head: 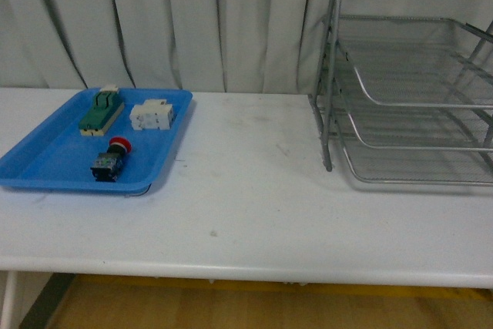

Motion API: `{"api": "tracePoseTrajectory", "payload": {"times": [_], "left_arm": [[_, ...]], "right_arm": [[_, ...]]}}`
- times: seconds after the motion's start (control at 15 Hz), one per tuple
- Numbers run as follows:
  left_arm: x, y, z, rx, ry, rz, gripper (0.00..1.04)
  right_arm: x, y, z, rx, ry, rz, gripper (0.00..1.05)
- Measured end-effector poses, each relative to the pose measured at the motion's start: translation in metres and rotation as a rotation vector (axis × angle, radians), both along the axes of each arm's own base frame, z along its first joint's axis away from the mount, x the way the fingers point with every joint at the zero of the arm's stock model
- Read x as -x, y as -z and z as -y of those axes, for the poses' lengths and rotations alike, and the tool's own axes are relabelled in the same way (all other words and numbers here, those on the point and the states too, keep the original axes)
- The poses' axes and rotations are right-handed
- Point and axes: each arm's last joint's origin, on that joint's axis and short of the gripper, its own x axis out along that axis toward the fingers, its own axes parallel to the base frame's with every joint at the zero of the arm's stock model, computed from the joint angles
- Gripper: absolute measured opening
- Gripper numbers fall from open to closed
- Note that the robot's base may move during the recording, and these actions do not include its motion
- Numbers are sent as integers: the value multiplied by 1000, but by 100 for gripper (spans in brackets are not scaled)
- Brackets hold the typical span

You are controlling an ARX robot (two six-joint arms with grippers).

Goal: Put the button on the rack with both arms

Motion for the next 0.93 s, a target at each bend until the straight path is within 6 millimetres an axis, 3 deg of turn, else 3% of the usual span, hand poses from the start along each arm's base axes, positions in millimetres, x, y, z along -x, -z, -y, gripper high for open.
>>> {"api": "tracePoseTrajectory", "payload": {"times": [0.93], "left_arm": [[0,0,0,0,0,0,98]], "right_arm": [[0,0,0,0,0,0,98]]}}
